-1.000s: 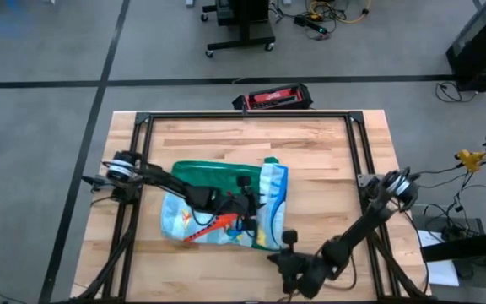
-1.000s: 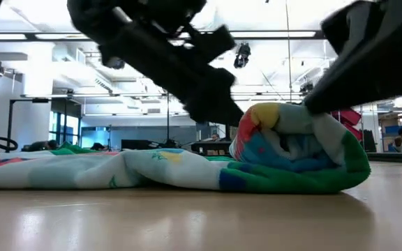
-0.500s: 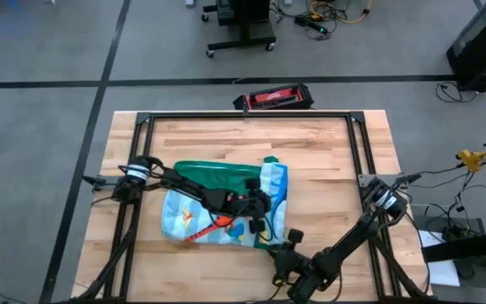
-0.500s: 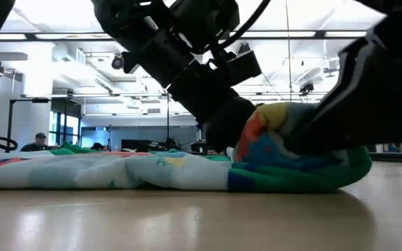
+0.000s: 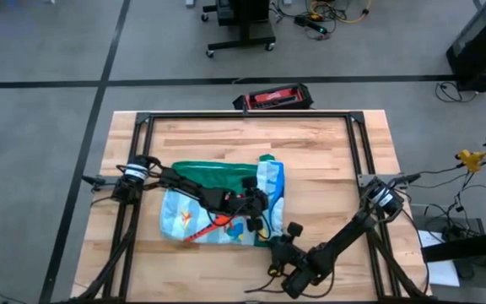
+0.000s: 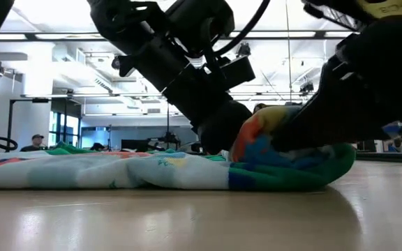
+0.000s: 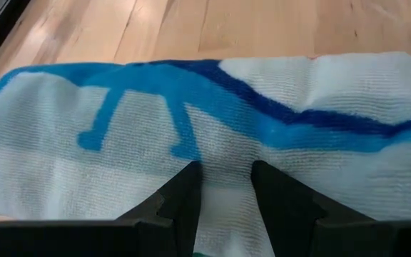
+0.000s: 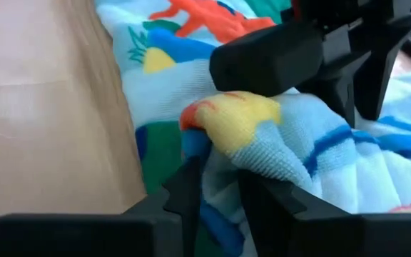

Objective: Roll towel
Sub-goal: Roll the multi-color dinosaur print towel

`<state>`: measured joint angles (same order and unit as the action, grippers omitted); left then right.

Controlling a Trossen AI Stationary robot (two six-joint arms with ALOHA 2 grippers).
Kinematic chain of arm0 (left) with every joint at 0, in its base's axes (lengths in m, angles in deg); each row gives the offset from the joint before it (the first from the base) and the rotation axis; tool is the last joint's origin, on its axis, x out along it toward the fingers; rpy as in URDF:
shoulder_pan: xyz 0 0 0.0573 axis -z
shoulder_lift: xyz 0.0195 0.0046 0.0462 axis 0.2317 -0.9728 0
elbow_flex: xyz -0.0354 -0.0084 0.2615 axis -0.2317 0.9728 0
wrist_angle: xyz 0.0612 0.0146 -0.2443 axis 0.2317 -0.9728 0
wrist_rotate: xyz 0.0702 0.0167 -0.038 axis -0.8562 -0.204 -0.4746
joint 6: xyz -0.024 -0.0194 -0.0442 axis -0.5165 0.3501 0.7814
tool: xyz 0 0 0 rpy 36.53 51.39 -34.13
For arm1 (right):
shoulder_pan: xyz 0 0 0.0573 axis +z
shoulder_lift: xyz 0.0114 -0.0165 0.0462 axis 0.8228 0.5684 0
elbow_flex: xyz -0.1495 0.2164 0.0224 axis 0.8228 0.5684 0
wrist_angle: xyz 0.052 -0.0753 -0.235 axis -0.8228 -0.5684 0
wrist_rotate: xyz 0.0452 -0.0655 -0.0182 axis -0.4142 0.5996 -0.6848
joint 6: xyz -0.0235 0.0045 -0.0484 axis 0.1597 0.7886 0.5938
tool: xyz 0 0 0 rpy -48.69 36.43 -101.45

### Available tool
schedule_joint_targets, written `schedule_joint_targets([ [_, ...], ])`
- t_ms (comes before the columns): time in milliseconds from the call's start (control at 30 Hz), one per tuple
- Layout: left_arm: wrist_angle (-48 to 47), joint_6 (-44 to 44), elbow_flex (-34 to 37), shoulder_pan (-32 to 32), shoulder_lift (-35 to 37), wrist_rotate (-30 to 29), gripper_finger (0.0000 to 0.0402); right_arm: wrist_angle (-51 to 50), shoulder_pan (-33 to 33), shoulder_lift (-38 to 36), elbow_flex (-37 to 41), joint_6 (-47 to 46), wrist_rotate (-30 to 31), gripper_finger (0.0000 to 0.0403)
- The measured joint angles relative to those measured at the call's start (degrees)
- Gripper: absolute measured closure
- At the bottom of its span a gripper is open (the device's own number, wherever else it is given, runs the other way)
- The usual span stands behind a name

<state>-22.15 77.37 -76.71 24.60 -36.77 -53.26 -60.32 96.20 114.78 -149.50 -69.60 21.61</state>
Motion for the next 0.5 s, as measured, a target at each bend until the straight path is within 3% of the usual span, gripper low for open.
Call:
schedule_joint_targets([
  [233,0.4,0.4,0.1,0.0,0.0,0.3,0.0283,0.5,-1.8,0.2,0.0,-0.4,-0.6,0.0351],
  [500,0.4,0.8,0.1,0.0,0.0,0.6,0.0283,0.5,-1.9,0.4,0.2,-0.3,-4.1,0.0316],
])
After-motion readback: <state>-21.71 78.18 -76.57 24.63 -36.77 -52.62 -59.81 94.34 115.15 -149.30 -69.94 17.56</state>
